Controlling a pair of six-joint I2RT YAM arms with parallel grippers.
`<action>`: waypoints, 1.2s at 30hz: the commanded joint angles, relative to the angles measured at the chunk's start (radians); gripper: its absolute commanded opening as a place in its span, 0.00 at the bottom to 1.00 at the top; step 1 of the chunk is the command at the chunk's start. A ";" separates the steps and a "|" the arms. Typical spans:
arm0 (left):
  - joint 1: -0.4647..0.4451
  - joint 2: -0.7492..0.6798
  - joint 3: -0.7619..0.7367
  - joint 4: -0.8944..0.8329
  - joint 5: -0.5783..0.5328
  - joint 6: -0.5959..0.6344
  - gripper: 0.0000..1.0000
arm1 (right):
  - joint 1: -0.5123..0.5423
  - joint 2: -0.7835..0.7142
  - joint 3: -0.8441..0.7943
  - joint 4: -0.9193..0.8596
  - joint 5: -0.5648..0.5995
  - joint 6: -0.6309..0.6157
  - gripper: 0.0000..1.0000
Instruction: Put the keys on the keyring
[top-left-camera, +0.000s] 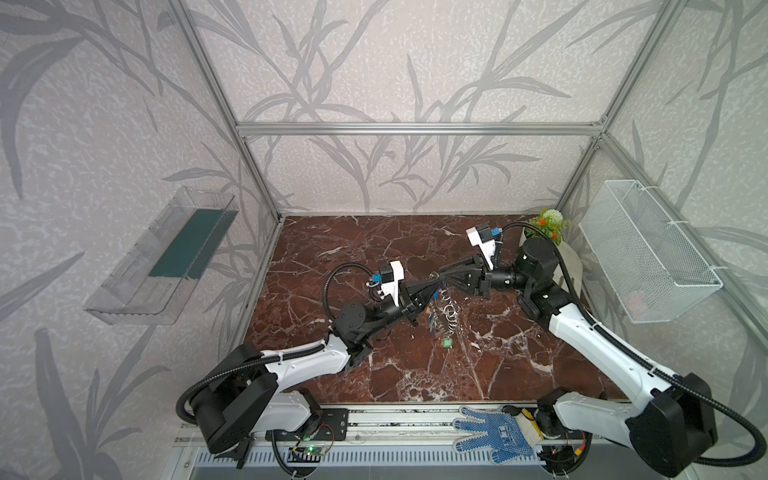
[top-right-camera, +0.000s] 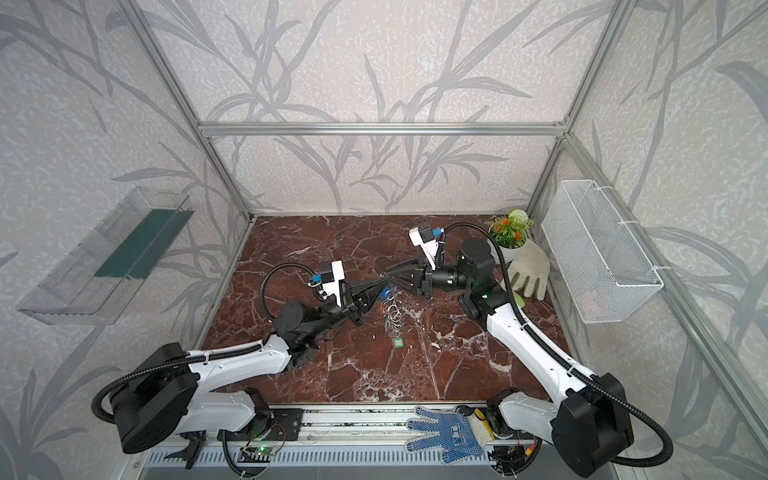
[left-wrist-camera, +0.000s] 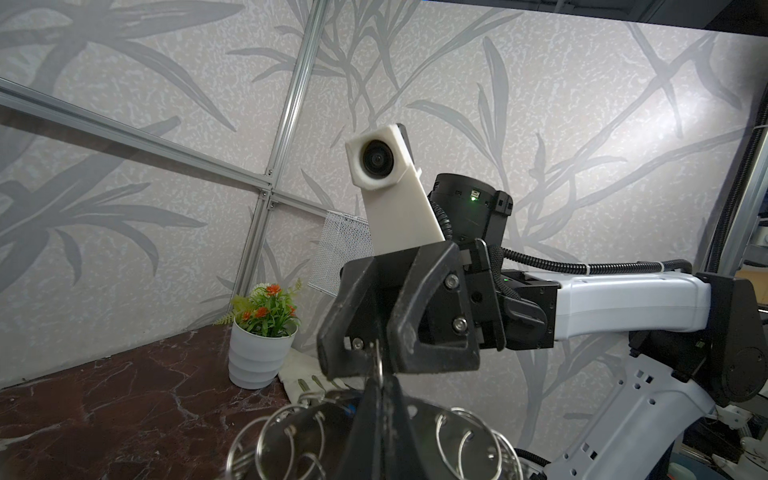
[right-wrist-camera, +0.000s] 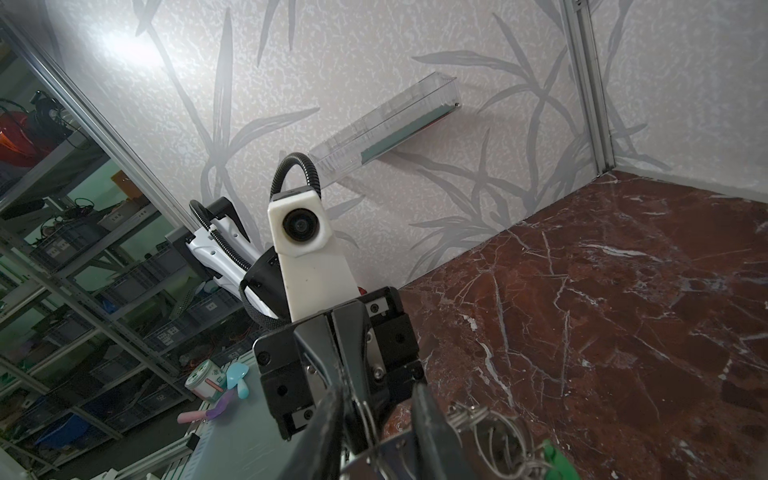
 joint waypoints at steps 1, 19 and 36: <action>-0.003 -0.021 0.002 0.110 0.001 -0.014 0.00 | 0.001 -0.020 -0.020 0.051 -0.024 0.007 0.26; -0.004 -0.032 -0.004 0.110 -0.006 -0.005 0.00 | -0.022 -0.025 -0.070 0.126 -0.041 0.062 0.26; -0.003 -0.025 -0.005 0.112 -0.033 -0.013 0.00 | -0.022 -0.026 -0.093 0.150 -0.057 0.080 0.00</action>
